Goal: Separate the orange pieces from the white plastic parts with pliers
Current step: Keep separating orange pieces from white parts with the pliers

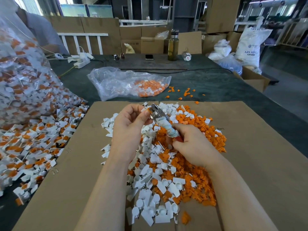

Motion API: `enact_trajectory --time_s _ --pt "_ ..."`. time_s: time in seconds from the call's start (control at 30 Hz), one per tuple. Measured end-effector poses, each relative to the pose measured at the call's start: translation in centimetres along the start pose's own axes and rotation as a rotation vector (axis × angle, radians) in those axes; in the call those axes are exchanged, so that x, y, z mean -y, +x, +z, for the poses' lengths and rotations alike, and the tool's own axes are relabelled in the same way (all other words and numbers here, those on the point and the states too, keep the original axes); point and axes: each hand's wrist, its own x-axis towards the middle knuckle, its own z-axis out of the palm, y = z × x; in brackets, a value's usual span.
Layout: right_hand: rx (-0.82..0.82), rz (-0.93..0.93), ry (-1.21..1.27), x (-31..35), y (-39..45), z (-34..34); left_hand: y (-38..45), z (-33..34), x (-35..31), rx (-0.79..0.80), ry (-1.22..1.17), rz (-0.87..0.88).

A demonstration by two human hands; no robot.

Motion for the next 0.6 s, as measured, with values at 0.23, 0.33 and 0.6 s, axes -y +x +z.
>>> enact_trajectory --time_s 0.23,0.33,0.6 --pt "-0.083 -0.012 -0.057 -0.3 0.2 0.9 0.2 -0.5 -0.2 -0.031 -0.131 -0.134" --pt "-0.164 -0.009 -0.106 -0.5 0.4 1.2 0.6 -1.8 -0.5 -0.297 -0.405 -0.347" --pt "-0.382 0.145 -0.135 -1.8 0.8 0.9 1.8 -7.6 0.3 -0.972 -1.082 -0.448"
